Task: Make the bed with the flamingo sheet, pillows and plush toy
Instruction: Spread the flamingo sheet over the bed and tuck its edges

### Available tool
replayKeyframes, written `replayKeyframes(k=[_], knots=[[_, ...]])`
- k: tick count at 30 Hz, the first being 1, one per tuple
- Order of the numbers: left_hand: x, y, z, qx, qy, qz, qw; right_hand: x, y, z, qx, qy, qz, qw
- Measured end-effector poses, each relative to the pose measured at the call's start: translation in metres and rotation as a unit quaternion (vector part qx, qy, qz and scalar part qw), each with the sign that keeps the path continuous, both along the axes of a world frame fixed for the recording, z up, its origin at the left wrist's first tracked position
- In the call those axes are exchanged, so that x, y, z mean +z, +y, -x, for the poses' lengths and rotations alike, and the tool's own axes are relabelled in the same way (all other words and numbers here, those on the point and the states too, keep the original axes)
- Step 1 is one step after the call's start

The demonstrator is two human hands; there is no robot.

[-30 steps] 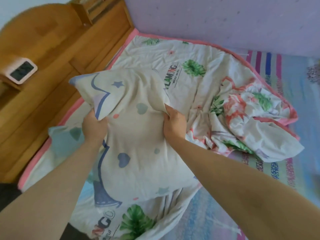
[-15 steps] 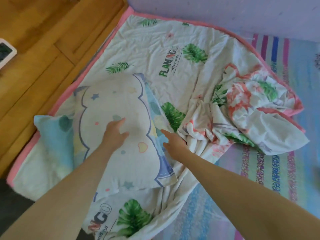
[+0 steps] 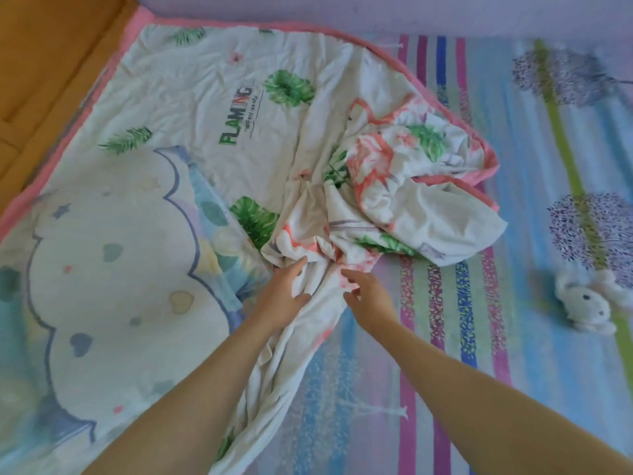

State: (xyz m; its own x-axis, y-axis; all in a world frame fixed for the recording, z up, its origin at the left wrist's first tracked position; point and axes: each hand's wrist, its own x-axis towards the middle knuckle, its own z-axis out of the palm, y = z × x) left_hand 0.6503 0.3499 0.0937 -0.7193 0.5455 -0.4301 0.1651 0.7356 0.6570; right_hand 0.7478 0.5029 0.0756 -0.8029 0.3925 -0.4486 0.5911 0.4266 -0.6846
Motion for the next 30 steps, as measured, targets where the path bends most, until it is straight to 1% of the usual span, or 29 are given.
replayKeyframes(k=[5, 7, 14, 18, 21, 23, 26, 30], knots=[[-0.018, 0.085, -0.05, -0.019, -0.028, -0.008, 0.999, -0.014, 0.089, -0.071, -0.058, -0.018, -0.039, 0.997], [-0.034, 0.136, -0.078, -0.05, -0.04, -0.002, 0.998, -0.025, 0.137, -0.107, -0.096, -0.037, -0.05, 0.993], [-0.091, 0.284, -0.178, -0.13, -0.08, -0.004, 0.988, -0.066, 0.28, -0.219, -0.203, -0.124, -0.119, 0.964], [-0.115, 0.352, -0.226, -0.161, -0.093, -0.008, 0.982, -0.092, 0.34, -0.264, -0.252, -0.1, -0.165, 0.948], [-0.133, 0.384, -0.245, -0.161, -0.109, -0.006, 0.981, -0.11, 0.373, -0.276, -0.274, -0.087, -0.187, 0.94], [-0.144, 0.406, -0.254, -0.172, -0.097, 0.003, 0.98, -0.122, 0.394, -0.282, -0.272, -0.064, -0.174, 0.944], [-0.157, 0.437, -0.257, -0.196, -0.077, 0.019, 0.977, -0.135, 0.421, -0.286, -0.313, -0.029, -0.104, 0.943], [-0.166, 0.474, -0.252, -0.181, -0.099, 0.013, 0.978, -0.145, 0.431, -0.287, -0.321, -0.007, -0.042, 0.946]])
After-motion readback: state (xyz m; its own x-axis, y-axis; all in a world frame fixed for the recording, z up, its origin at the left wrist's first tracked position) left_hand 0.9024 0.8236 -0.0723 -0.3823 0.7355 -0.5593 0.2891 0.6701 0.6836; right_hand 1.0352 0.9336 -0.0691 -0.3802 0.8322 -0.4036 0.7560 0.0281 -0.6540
